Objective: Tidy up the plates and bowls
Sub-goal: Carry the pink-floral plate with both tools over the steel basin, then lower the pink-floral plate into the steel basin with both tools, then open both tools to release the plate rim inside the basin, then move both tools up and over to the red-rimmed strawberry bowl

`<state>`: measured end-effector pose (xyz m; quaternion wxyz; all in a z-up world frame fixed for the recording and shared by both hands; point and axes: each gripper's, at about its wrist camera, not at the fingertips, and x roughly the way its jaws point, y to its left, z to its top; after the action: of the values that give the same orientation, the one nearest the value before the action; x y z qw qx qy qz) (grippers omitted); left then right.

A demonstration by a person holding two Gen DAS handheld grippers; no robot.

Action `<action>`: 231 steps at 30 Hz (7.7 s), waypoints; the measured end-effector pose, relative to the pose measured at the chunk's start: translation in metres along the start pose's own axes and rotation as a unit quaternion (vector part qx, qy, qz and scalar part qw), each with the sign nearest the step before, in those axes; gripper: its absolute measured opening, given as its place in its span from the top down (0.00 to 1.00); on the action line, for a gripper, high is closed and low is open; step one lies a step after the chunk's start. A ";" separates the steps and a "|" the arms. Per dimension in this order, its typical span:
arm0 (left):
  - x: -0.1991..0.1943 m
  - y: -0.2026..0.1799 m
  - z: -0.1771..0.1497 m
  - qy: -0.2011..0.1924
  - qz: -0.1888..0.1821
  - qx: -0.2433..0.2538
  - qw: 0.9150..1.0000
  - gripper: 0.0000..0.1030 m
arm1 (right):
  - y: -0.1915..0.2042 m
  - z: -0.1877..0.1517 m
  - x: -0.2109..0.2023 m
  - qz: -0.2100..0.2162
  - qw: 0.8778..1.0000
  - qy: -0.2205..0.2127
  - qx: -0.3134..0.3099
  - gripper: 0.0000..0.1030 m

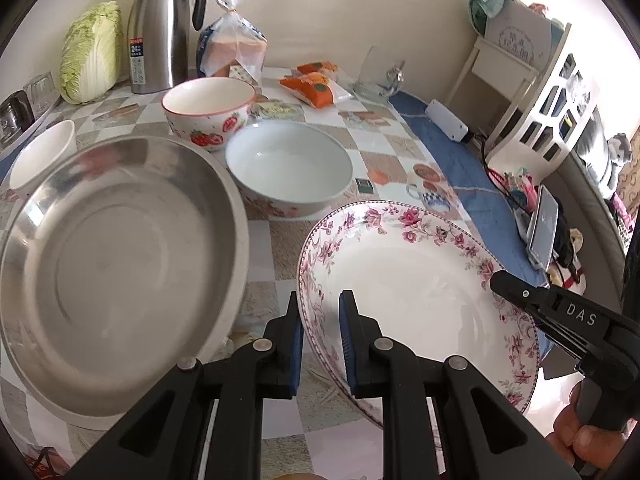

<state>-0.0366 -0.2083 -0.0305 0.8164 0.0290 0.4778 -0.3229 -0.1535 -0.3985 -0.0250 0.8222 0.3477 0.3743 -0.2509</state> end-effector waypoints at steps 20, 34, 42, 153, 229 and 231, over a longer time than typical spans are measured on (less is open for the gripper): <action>-0.055 0.039 0.027 -0.070 0.008 -0.027 0.997 0.83 | 0.072 0.008 -0.025 0.031 0.998 -0.030 -0.054 0.84; -0.083 0.088 0.040 -0.110 0.031 -0.085 0.990 0.83 | 0.142 0.014 -0.023 0.052 0.992 -0.036 -0.109 0.84; -0.095 0.128 0.043 -0.120 0.043 -0.129 0.983 0.83 | 0.183 0.010 -0.015 0.077 0.987 -0.031 -0.137 0.84; -0.022 0.211 0.024 0.028 0.134 -0.178 0.974 0.80 | 0.212 -0.046 0.115 0.056 0.975 0.121 -0.175 0.84; -0.072 0.205 0.032 -0.070 0.229 -0.155 0.958 0.11 | 0.230 -0.043 0.051 0.029 0.965 0.005 -0.259 0.00; -0.073 0.207 0.034 -0.079 0.229 -0.161 0.957 0.11 | 0.227 -0.041 0.051 0.023 0.966 0.002 -0.258 0.00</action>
<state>0.0795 -0.0202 -0.0077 0.8976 -0.0204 0.4378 -0.0477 0.0117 -0.2312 0.0020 0.8888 0.1332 0.4201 -0.1257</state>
